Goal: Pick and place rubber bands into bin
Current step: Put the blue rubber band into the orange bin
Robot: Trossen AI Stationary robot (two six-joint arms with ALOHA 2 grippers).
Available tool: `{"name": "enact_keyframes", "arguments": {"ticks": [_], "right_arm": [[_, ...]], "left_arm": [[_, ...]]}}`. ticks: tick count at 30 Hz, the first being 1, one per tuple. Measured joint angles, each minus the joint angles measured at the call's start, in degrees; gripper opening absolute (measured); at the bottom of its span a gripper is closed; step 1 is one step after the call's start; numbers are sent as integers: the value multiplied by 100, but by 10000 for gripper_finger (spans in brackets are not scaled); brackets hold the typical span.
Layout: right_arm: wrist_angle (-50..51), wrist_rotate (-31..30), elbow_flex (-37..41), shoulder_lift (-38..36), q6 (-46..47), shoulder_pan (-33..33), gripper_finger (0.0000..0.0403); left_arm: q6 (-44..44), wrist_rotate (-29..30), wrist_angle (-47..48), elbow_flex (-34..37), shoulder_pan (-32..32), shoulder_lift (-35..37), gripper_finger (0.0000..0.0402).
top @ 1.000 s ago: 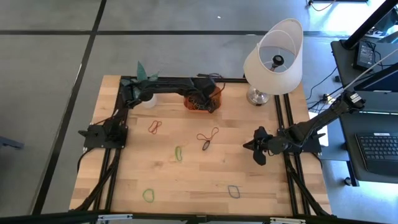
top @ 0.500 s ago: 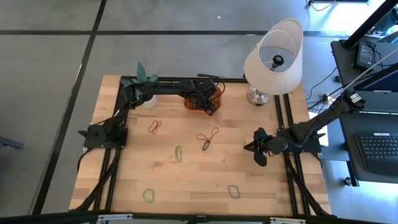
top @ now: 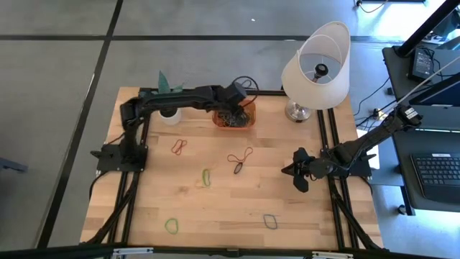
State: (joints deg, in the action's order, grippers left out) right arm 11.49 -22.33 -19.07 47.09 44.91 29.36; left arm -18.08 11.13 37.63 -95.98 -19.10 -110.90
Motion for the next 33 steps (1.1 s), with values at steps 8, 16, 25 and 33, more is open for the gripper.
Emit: {"name": "enact_keyframes", "arguments": {"ticks": [8,16,25,33], "right_arm": [[-29,-2,-2,2,-22,0,8],[-694,-59,-2,4,121,0,13],[-1391,-285,-396,291,-94,-7,2],[-235,-362,-2646,2329,-719,-282,2]], "left_arm": [[-220,502,891,0,581,994,69],[21,990,886,830,1779,1681,3],[-1082,1011,-139,3281,3050,3040,1],[-1860,1227,-291,4724,4055,4545,2]]}}
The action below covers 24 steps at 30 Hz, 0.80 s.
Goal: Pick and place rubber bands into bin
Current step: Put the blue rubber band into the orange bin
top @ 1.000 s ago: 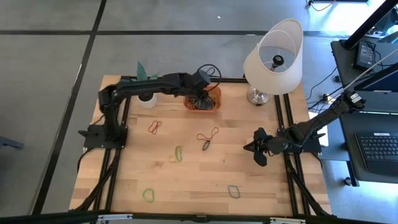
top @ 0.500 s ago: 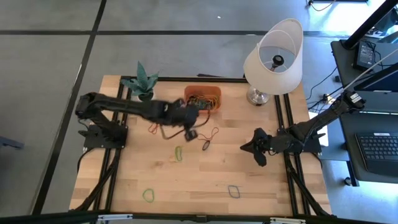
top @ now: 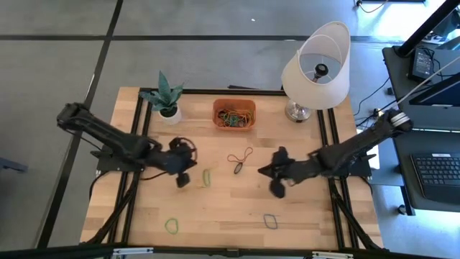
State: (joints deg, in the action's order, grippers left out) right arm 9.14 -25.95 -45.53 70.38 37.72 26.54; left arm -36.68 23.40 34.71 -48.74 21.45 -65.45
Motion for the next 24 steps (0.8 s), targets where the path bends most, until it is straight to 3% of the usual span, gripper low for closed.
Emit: {"name": "enact_keyframes", "arguments": {"ticks": [6,13,18,24], "right_arm": [[1648,128,-1980,1650,288,-181,1],[4581,1277,-3950,3144,1738,-32,1],[5262,2244,-4345,3756,2718,437,14],[5275,2434,-4315,4176,3909,1022,52]], "left_arm": [[-255,139,-72,720,529,1013,2],[-223,162,-45,1195,786,1698,2],[-168,40,-27,1419,872,1850,2],[-154,-107,27,1531,975,1858,2]]}}
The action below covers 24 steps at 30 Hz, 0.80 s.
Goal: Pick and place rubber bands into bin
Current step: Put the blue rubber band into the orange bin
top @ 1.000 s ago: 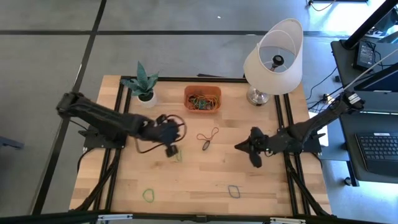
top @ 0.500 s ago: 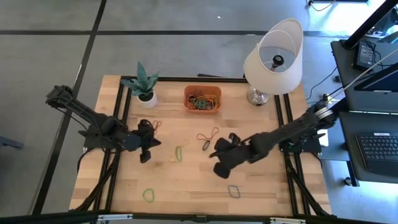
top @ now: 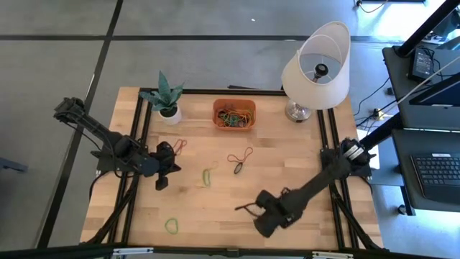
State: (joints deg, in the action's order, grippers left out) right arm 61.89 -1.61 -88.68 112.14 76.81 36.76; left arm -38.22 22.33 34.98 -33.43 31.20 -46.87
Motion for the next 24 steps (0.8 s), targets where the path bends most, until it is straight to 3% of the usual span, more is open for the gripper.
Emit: {"name": "enact_keyframes", "arguments": {"ticks": [9,14,18,24], "right_arm": [[-296,240,11,623,403,169,108],[-287,322,11,941,418,166,114],[-288,348,-14,1158,408,165,92],[-377,400,-7,1250,401,163,10]], "left_arm": [[212,-13,-32,0,2,0,2],[349,-224,-31,0,0,0,2],[348,-253,-31,0,0,0,1],[348,-429,-33,0,0,-2,2]]}}
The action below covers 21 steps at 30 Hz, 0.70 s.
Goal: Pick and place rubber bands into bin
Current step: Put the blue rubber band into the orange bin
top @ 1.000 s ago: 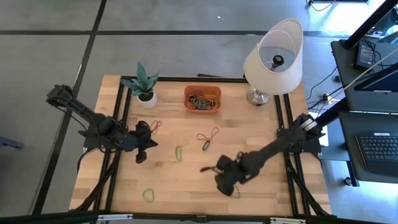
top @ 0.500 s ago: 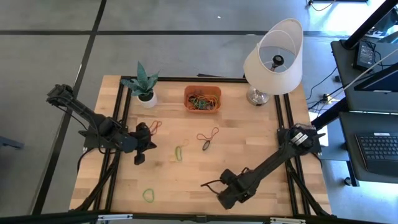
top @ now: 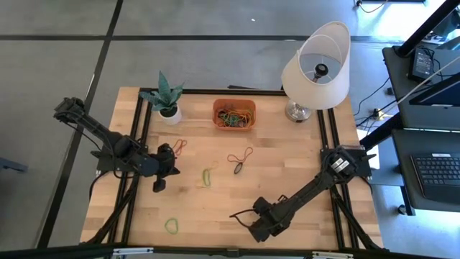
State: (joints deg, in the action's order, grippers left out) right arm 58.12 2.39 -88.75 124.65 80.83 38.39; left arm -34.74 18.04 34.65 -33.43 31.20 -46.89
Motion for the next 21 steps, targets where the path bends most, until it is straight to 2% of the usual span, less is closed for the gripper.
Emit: {"name": "enact_keyframes", "arguments": {"ticks": [4,10,14,18,21], "right_arm": [[41,-147,47,-242,-14,-97,4],[398,-1120,23,-1174,-216,-487,2],[445,-1487,32,-1688,-897,-858,1],[534,-2208,32,-2086,-1677,-1415,1],[525,-2334,33,-2399,-2516,-1983,1]], "left_arm": [[0,1,1,0,0,0,1],[0,27,-5,0,-12,0,2],[0,33,-17,0,-68,-2,1],[0,118,-13,0,-141,-2,3],[177,211,-13,0,-180,-2,1]]}}
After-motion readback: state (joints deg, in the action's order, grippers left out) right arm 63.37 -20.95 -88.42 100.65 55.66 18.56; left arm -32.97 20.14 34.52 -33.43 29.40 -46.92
